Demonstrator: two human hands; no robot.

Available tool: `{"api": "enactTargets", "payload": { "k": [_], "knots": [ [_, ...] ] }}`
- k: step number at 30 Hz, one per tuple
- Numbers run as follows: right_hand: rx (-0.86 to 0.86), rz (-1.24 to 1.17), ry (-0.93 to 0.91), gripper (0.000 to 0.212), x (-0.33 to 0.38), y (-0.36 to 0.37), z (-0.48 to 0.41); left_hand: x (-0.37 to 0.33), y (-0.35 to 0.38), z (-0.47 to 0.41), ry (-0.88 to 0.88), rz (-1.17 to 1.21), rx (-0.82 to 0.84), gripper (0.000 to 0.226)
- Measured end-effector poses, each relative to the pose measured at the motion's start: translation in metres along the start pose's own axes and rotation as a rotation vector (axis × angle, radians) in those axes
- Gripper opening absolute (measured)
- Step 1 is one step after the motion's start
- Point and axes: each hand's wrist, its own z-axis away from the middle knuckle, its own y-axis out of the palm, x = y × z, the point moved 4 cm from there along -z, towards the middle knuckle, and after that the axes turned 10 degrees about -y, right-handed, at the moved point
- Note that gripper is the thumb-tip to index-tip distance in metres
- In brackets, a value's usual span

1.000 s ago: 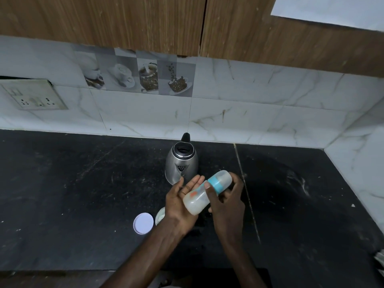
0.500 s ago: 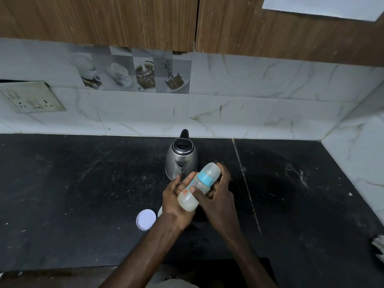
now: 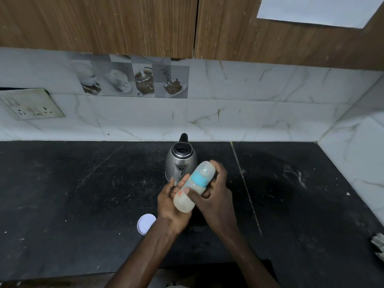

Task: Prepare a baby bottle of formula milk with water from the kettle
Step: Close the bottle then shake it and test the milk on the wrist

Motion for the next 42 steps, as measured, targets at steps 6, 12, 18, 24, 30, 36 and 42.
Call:
{"api": "enactTargets", "payload": {
  "k": [6,12,18,24,30,36,42],
  "knots": [
    [-0.259,-0.154,0.062,0.083,-0.002,-0.024,-0.016,-0.001,-0.003,0.005,0.042,-0.057,-0.091,0.051],
    [0.059,-0.074,0.081,0.083,-0.005,0.004,0.006,-0.001,-0.003,0.004,-0.017,0.002,-0.025,0.051],
    [-0.232,-0.157,0.102,0.077,-0.003,-0.016,-0.006,-0.005,-0.008,0.005,0.043,-0.053,-0.053,0.05],
    [0.005,-0.102,0.106,0.081,-0.002,0.005,0.01,0.001,0.002,0.015,-0.032,-0.031,0.013,0.047],
    [-0.316,-0.223,0.113,0.084,0.007,-0.014,-0.001,-0.006,-0.007,0.014,0.044,-0.054,-0.055,0.047],
    [-0.277,-0.182,0.053,0.095,0.015,-0.027,-0.011,-0.003,-0.006,0.017,0.025,-0.065,-0.052,0.05],
    [-0.162,-0.113,0.096,0.079,0.013,-0.013,-0.001,-0.002,-0.005,0.018,0.013,-0.027,-0.03,0.046]
  ]
}}
